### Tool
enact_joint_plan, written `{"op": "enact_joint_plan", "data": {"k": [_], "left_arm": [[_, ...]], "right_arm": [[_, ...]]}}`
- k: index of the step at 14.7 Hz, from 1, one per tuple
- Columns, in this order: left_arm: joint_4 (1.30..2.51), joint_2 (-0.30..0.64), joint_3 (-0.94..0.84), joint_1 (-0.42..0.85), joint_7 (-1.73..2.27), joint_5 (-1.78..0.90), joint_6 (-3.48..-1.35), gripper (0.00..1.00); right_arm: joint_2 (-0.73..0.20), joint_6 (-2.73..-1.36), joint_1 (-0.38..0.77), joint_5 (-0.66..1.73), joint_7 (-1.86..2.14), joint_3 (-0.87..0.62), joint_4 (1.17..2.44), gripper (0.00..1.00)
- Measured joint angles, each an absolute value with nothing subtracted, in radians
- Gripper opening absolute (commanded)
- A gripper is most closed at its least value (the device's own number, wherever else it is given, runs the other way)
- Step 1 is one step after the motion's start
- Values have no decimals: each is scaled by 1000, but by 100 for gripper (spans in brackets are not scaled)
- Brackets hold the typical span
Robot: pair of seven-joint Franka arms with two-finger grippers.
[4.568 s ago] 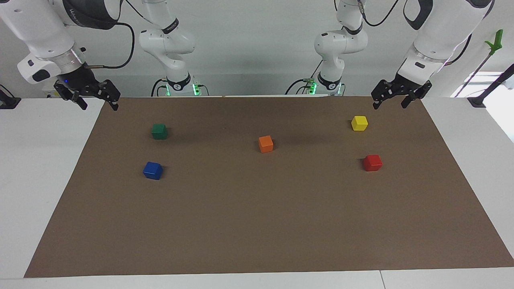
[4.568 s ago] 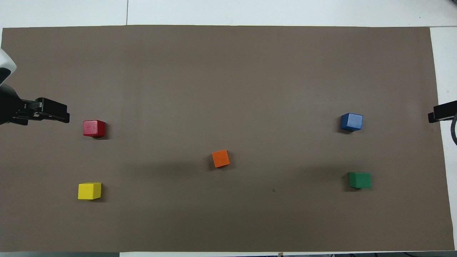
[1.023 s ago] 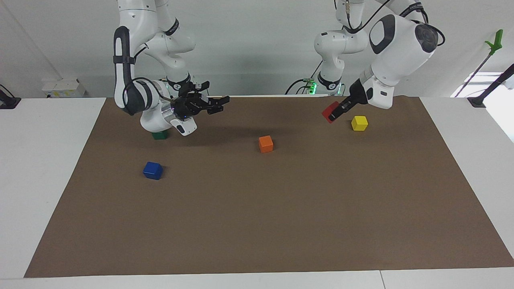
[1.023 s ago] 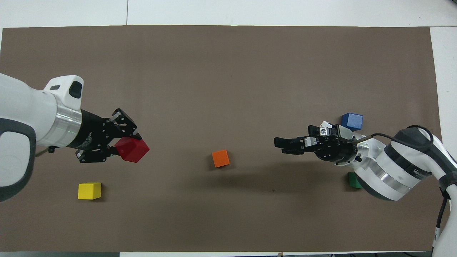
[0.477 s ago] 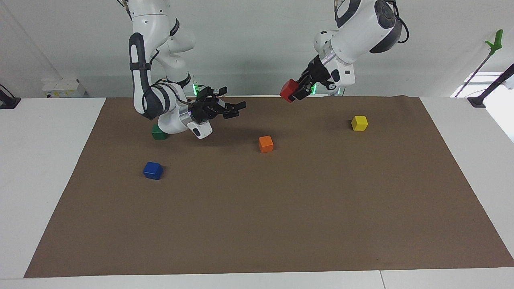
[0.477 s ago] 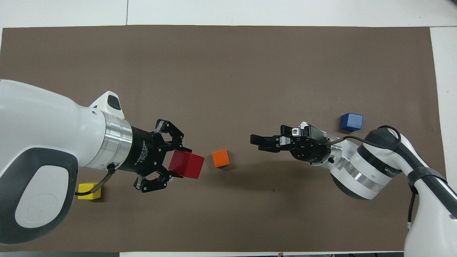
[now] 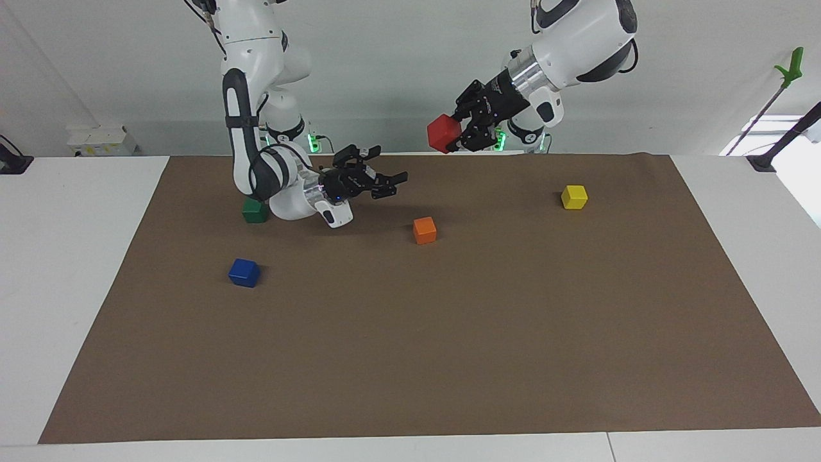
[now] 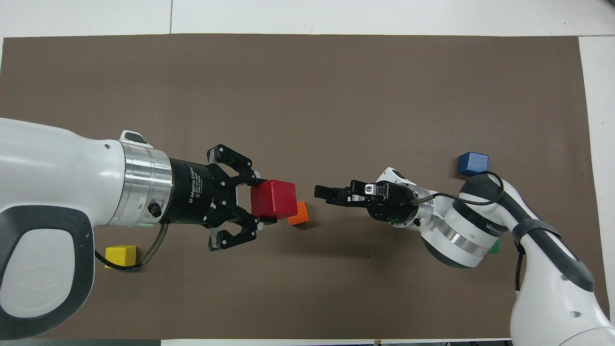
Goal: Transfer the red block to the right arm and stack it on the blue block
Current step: 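Close the right gripper on the red cube held by the left gripper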
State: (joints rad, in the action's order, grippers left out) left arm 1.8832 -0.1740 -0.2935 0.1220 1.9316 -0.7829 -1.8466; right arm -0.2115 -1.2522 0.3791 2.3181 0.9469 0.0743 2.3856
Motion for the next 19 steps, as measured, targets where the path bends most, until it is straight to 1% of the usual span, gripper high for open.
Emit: {"op": "enact_joint_plan", "data": {"k": [2,6,10,16,17,18,19], "left_arm": [[1900,-174,-296,148,2001,-785,-1902,0],[1949,-182,-299,194,2055,-787,-1999,0],[1972,-191,-300,220,2080,-787,-2072,0],[2009,-206,-300,238,2049,-787,-2100,0],[2023,-213,-300,238,2030,-787,-2101,0],[2038,-221,-300,239,2017,-787,-2103,0],[2048,-228,-300,239,2008,-789,-2107,0]], "right_arm": [[-220,-1254,416,2355,955,70,2375,100],[-221,-1262,424,2399,955,57,2356,100],[-223,-1283,463,2436,953,54,2355,100],[-224,-1285,465,2436,857,53,2351,100],[-224,-1285,465,2436,838,53,2348,93],[-224,-1285,465,2436,822,53,2345,74],[-224,-1287,466,2435,813,52,2344,39]]}}
